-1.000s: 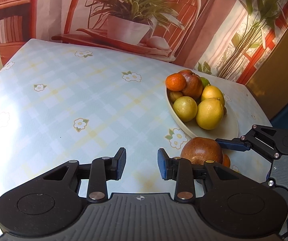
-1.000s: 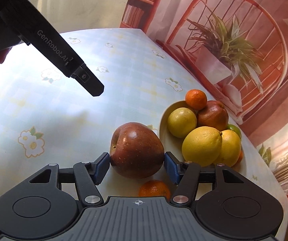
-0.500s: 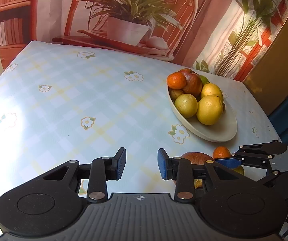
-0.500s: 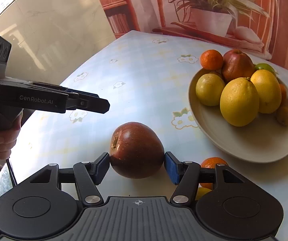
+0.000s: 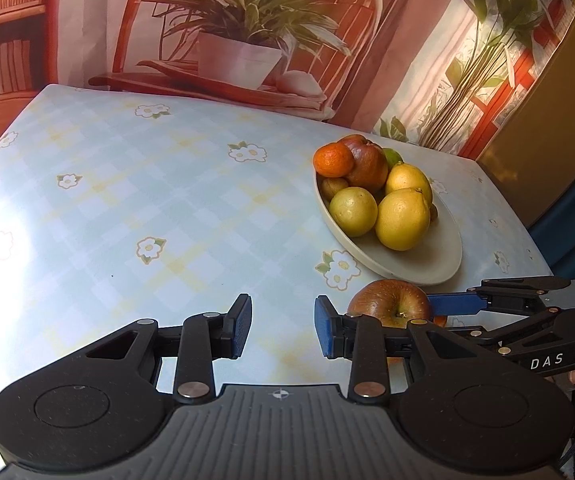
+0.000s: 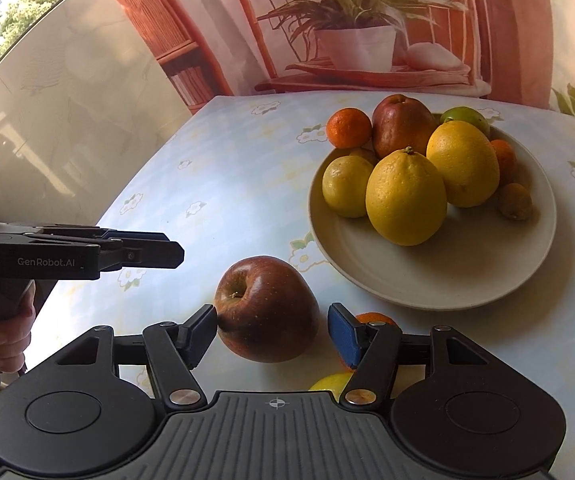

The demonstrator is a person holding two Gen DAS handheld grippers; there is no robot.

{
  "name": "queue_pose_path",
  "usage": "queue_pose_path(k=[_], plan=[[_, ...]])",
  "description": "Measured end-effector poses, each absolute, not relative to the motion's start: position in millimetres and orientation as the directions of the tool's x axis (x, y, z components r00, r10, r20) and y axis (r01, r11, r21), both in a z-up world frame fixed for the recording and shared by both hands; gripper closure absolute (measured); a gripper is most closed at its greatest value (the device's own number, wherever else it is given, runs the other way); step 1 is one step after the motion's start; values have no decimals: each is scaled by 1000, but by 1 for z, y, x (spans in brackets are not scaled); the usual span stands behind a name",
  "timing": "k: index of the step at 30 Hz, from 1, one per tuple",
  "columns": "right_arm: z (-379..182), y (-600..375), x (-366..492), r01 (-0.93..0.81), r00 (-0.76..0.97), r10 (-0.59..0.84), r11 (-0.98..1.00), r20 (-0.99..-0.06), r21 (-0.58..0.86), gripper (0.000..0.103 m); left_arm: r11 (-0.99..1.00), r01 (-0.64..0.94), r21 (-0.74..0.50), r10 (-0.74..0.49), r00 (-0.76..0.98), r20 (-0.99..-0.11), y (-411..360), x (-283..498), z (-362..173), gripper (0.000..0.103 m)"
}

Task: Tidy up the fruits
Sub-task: 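Move the open right tool around the red apple on the table, then close the right tool on the red apple while the left tool presses its top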

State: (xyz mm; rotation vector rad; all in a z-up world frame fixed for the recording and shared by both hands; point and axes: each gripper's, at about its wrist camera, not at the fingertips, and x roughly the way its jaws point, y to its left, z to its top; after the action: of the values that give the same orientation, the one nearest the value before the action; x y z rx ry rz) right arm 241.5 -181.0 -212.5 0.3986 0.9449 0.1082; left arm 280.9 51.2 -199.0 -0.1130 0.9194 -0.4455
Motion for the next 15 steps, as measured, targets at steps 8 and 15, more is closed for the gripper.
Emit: queue_pose_path(k=[8, 15], plan=[[-204, -195, 233, 120, 634, 198, 930, -748, 348, 51, 898, 325, -297, -431, 517, -739, 47, 283, -200, 67], [-197, -175, 228, 36, 652, 109, 984, -750, 175, 51, 882, 306, -359, -470, 505, -723, 40, 290, -202, 67]])
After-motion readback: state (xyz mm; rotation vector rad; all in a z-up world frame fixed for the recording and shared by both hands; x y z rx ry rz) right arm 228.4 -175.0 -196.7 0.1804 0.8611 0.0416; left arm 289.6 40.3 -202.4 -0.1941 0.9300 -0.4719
